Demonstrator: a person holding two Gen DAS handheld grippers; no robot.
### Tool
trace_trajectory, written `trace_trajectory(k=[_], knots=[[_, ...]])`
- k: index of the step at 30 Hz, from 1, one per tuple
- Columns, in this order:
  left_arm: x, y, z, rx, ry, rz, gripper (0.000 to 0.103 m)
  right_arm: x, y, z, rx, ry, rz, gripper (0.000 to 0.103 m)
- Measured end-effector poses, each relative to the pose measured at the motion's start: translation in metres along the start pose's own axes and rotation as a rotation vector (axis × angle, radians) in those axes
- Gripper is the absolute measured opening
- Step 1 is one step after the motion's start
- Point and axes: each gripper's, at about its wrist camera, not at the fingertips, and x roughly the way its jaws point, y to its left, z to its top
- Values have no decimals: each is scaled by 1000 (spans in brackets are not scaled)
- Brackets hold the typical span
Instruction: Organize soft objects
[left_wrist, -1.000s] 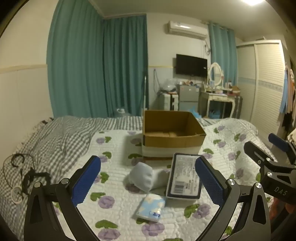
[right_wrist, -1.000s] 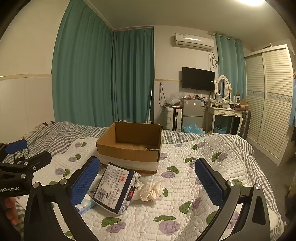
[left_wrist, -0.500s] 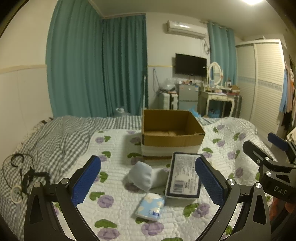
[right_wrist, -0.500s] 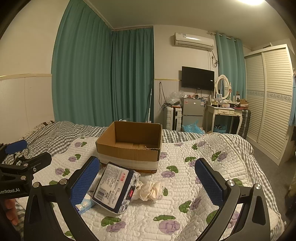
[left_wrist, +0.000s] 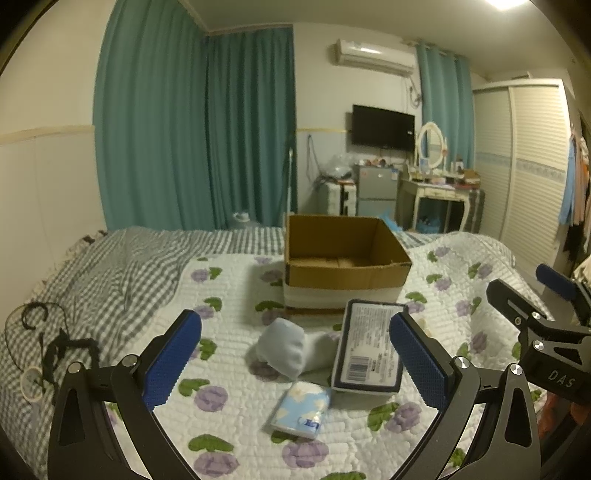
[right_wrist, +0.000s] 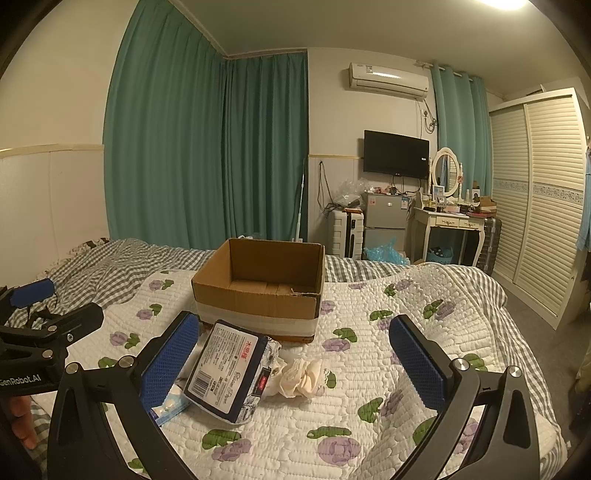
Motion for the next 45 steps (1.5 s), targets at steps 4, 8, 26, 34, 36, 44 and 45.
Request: trace_trajectory(k=[4,8,26,34,36,44,45], knots=[[0,-1,0,1,0,-1,103,0,4,-3,1,1,0,103],[0,0,0,1,0,0,103,1,4,-4,0,1,0,103],[0,0,4,3,-5,3,103,2,4,-3,0,3,0,103],[-2,0,7,8,-14,1,103,2,4,-4,0,3,-1,103],[-3,0,8,6,-22,4,103,4,4,-5,0,3,-1,103],[-16,-2,12,17,-61,7,103,0,5,-1,3,-3,7,103],[-18,-2,13,16,-66,5,103,-1,5,0,3,-4,9,103]])
